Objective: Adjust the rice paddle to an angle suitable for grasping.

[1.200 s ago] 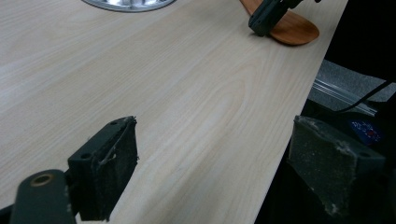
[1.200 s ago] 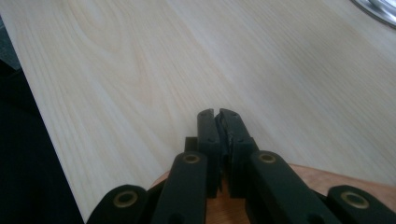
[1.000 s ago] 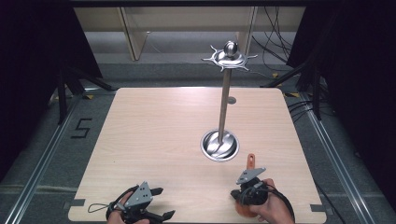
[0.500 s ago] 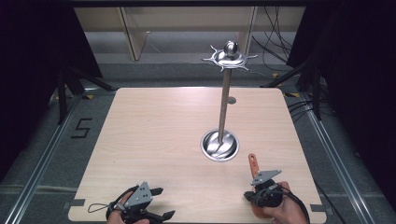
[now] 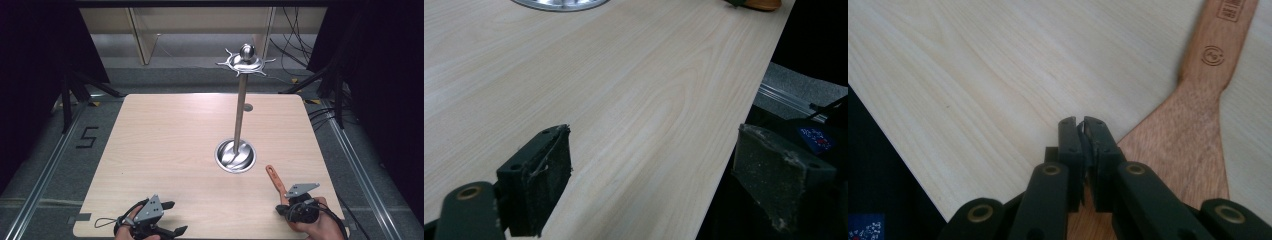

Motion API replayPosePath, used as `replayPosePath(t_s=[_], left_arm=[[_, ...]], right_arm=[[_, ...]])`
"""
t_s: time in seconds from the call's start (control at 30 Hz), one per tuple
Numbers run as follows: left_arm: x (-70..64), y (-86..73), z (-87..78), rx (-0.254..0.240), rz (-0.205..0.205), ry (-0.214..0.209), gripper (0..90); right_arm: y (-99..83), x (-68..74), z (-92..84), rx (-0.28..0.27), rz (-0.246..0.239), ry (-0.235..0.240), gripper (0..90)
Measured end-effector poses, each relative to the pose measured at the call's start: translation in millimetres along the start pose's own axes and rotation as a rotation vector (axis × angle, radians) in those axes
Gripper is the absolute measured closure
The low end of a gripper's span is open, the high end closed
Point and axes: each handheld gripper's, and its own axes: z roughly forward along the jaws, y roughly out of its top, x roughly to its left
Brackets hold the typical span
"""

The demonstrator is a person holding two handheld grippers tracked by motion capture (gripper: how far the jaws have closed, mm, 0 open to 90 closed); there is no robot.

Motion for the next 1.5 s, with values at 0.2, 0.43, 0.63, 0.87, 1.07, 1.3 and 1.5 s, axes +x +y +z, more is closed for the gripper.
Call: replayPosePath(t_s=[0.2, 0.43, 0.63, 0.87, 1.07, 1.3, 1.5], left_arm=[[0.6, 1.1, -0.1, 0.003, 0.009, -0.006, 14.9], [1.9, 0.9, 2.4, -0.015, 0.042, 0.026, 14.8], [2.7, 1.5, 1.3, -0.007, 0.040, 0.000, 14.8], [1.4, 1.2, 0.4, -0.005, 0.022, -0.001, 14.9], [2.0, 1.5, 0.2, 0.002, 0.030, 0.001, 14.9], [2.5, 1.6, -0.1, -0.002, 0.029, -0.002, 14.8], [2.2, 1.6, -0.1, -0.002, 0.029, -0.002, 14.9]], right_arm=[[6.5, -2.1, -10.1, -0.055, 0.024, -0.024, 83.6], [25.8, -12.0, -17.8, -0.058, 0.022, -0.088, 69.0], [43.7, -24.6, -19.8, -0.015, 0.061, -0.119, 54.3], [62.8, -34.9, -4.0, 0.107, 0.129, -0.123, 41.9], [67.7, -39.1, 3.8, 0.144, 0.121, -0.136, 41.4], [75.0, -44.5, 16.0, 0.218, 0.101, -0.135, 44.9], [79.7, -45.4, 22.3, 0.231, 0.092, -0.137, 51.1]])
